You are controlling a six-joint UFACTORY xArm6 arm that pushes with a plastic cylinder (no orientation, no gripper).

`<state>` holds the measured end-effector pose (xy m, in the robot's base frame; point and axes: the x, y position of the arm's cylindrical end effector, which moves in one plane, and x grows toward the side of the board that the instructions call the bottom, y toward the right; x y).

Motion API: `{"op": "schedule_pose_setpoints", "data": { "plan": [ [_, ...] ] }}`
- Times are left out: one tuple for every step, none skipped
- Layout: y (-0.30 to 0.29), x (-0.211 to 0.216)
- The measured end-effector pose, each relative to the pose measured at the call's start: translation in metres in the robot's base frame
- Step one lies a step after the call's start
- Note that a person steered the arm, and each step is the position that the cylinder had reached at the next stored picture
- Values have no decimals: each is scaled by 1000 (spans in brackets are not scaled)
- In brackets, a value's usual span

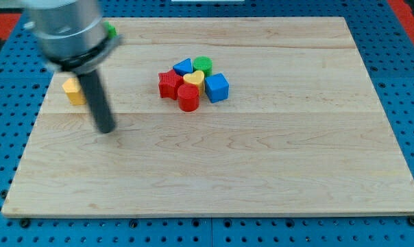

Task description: Move the yellow hexagon above the green circle

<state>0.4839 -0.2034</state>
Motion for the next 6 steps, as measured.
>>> {"op": "schedule_pose_setpoints", "data": {
  "plan": [
    [-100, -22],
    [-79, -69],
    [5, -103],
    [79, -116],
    [41, -91],
    [76, -80]
  ]
}}
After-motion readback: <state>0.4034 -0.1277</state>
